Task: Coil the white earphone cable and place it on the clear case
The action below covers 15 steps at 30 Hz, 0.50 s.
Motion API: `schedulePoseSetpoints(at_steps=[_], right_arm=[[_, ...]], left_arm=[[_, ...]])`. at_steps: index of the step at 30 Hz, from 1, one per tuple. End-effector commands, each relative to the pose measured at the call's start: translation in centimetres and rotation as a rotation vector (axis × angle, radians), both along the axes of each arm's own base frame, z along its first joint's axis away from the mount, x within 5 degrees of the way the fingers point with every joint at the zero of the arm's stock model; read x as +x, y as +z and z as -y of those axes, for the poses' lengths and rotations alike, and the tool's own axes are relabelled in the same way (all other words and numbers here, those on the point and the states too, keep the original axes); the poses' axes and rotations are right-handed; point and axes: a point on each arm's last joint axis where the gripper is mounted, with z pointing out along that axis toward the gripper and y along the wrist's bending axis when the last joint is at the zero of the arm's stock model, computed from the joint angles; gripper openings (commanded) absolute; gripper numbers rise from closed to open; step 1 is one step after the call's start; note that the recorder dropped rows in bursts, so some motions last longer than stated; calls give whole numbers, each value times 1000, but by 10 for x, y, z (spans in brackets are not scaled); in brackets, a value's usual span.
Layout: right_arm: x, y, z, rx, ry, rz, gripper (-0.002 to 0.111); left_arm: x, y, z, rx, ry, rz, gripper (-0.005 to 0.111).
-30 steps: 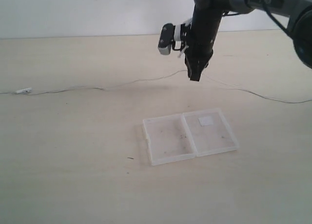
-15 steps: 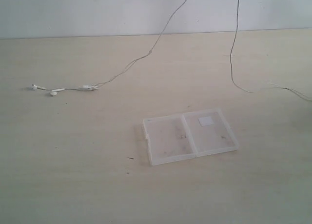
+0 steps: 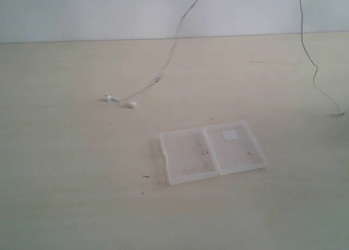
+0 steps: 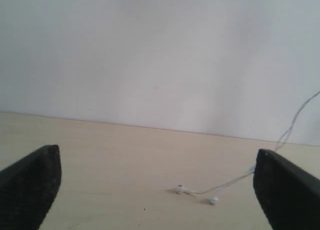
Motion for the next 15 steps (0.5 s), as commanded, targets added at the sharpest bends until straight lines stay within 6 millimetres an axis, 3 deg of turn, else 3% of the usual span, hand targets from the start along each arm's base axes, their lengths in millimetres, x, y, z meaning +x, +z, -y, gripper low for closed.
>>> schedulePoseSetpoints(at_steps=[1, 10, 15], right_arm=[[-19, 23, 3, 176, -55, 49, 0], [-31, 49, 12, 315, -123, 194, 0], [-51, 59, 20, 383, -142, 229, 0]], left_arm=[[0, 0, 0, 6, 4, 12, 105], [0, 0, 0, 6, 4, 12, 105], [0, 0, 0, 6, 4, 12, 105]])
